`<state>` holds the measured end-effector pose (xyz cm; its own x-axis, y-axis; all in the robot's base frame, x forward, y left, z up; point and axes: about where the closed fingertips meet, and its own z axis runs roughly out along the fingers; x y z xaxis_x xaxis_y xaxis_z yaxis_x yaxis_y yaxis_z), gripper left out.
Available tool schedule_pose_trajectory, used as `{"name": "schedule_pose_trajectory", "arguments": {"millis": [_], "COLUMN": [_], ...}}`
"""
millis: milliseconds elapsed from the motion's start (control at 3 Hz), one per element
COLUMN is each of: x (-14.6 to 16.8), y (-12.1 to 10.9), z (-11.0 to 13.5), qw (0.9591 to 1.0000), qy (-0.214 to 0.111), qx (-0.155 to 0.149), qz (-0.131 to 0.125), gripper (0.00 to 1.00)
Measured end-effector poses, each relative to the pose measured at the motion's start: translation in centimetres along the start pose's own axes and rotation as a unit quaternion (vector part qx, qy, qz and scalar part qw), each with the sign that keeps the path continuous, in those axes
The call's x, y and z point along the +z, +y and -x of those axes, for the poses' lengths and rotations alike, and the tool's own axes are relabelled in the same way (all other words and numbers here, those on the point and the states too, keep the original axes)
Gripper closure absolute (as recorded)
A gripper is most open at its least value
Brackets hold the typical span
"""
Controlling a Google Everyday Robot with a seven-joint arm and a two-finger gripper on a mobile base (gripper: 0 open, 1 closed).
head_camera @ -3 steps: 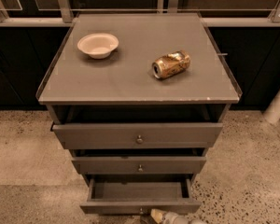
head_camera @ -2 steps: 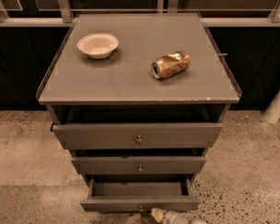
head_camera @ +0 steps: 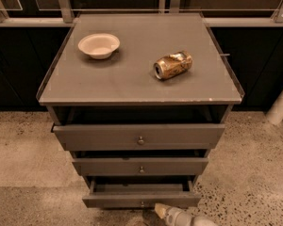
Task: Close bottom drawer
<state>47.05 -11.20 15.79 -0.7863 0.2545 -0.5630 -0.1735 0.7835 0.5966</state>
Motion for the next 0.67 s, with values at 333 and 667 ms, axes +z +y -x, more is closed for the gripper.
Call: {"name": "schedule_pose_trajectory", "arguments": {"millis": [333,667], "x": [1.2,2.9], "y": [-1.0,-3.1], "z": [0.0,0.6], "qw": [0.9992,0.9932], "qy": [-0.020,-0.068], "qx": [-0.018,-0.048], "qz": [-0.029,-0.082], "gripper": [1.00,1.00]}}
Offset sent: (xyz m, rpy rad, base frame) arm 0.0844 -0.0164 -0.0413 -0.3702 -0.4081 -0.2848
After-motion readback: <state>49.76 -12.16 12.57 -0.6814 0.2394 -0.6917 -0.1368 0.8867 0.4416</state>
